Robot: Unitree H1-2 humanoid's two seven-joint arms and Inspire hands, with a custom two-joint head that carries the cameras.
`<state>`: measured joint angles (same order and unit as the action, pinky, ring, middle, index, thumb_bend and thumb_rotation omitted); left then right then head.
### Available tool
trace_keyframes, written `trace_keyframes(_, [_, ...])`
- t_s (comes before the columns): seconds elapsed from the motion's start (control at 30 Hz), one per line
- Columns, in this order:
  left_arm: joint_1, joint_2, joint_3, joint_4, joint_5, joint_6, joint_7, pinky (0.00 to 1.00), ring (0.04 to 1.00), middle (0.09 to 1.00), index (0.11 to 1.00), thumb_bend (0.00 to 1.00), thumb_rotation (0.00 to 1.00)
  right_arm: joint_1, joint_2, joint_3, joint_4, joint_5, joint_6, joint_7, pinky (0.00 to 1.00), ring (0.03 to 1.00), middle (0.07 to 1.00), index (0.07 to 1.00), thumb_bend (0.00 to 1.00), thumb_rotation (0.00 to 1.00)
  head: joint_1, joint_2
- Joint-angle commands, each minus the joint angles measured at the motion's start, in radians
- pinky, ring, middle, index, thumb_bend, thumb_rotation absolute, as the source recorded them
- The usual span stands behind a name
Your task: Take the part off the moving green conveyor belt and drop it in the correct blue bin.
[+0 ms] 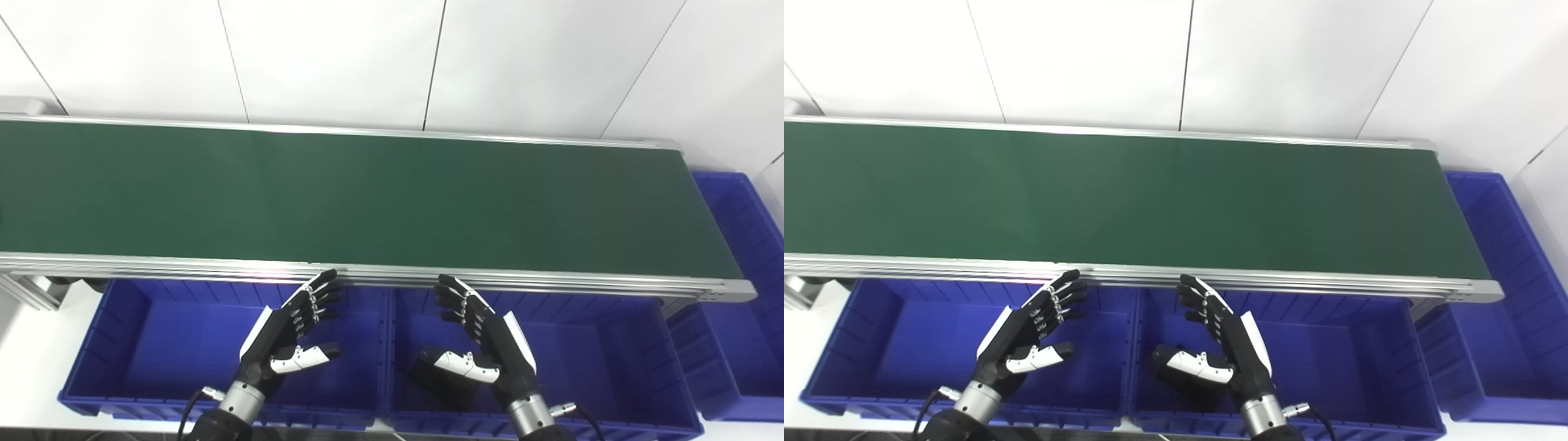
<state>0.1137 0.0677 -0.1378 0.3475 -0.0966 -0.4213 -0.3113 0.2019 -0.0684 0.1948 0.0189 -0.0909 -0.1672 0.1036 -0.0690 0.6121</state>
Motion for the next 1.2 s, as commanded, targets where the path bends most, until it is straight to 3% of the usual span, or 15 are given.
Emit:
trace_keyframes(0.0, [-0.022, -0.004, 0.000, -0.016, -0.006, -0.040, -0.004, 0.78, 0.853, 0.869, 0.907, 0.99, 0.42, -0.011, 0.006, -0.004, -0.018, 0.018, -0.073, 0.004, 0.80, 0.843, 0.847, 0.876, 0.85, 0.36, 0.000, 0.000])
trace_keyframes(1.17, [-0.021, -0.006, -0.001, -0.019, -0.008, -0.028, -0.004, 0.79, 0.851, 0.863, 0.903, 0.99, 0.41, -0.015, 0.002, -0.003, -0.016, 0.005, -0.074, -0.001, 0.79, 0.835, 0.839, 0.874, 0.86, 0.38, 0.006, -0.001])
